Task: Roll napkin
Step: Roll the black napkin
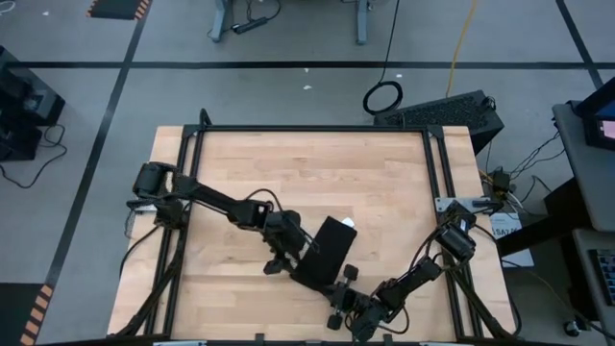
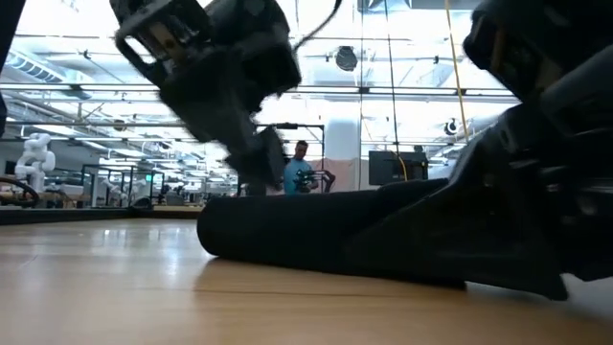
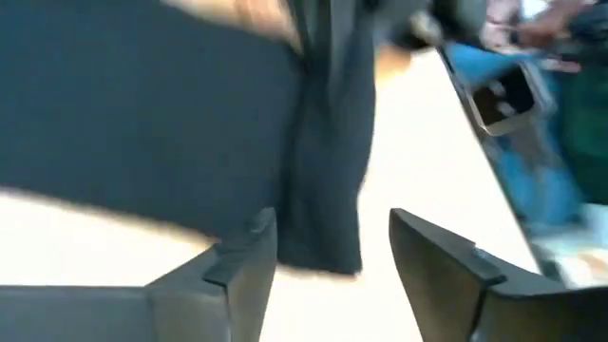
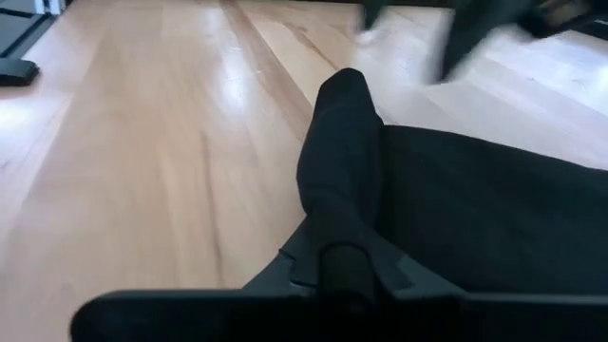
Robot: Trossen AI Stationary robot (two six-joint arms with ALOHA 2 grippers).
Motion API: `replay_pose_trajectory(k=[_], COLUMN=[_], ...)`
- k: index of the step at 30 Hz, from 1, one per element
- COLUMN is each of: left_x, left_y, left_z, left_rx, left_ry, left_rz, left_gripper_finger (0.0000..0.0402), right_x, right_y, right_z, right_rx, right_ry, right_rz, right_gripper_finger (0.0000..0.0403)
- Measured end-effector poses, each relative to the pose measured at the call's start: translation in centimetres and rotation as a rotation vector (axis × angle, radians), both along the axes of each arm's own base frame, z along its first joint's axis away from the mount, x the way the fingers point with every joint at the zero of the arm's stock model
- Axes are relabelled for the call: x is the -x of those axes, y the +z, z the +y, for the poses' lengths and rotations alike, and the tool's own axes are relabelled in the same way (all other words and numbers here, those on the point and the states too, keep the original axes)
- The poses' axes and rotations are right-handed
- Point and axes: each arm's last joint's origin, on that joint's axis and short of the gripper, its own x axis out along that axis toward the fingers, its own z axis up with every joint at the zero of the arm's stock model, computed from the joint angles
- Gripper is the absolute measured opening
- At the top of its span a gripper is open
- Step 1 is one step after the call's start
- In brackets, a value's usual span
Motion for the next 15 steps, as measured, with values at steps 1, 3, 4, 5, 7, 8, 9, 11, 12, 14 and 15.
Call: replay_pose_trajectory(k=[1,3,4,5,7,8,9,11,12,14,15], left_x=[-0.2,-0.7,-1.1,-1.7,-2.8,-3.0,-3.4,-3.8,-3.8,-3.8,-3.8], left_y=[0.3,0.6,0.6,0.5,0.2,-0.4,-1.0,-2.5,-3.2,-4.3,-4.7], left_z=[0.1,0.2,0.2,0.3,0.6,0.9,1.1,1.6,1.8,2.0,2.2], left_rx=[-0.044,-0.133,-0.148,-0.144,-0.140,-0.144,-0.150,-0.169,-0.177,-0.185,-0.196], left_ry=[0.005,0.027,0.038,0.050,0.067,0.074,0.078,0.085,0.082,0.083,0.092], left_rz=[-0.065,-0.179,-0.229,-0.282,-0.344,-0.329,-0.316,-0.280,-0.264,-0.231,-0.209], left_gripper_finger=[0.0213,0.0215,0.0214,0.0212,0.0203,0.0197,0.0189,0.0170,0.0160,0.0136,0.0124], right_x=[-0.1,-0.3,-0.3,-0.4,-0.4,-0.4,-0.4,-0.4,-0.4,-0.4,-0.4], right_y=[0.0,0.0,0.0,0.0,-0.1,-0.1,-0.1,0.0,0.0,0.0,0.0], right_z=[-0.2,-0.3,-0.4,-0.4,-0.5,-0.5,-0.5,-0.3,-0.3,-0.2,-0.2], right_rx=[0.008,0.009,0.007,0.001,-0.018,-0.030,-0.038,-0.048,-0.051,-0.052,-0.049], right_ry=[0.002,0.003,0.005,0.008,0.008,0.011,0.009,0.015,0.016,0.021,0.023], right_rz=[0.005,0.010,0.014,0.016,0.018,0.016,0.014,0.006,0.005,0.003,0.003], right_gripper_finger=[0.0014,0.0010,0.0009,0.0008,0.0009,0.0010,0.0011,0.0012,0.0012,0.0012,0.0013])
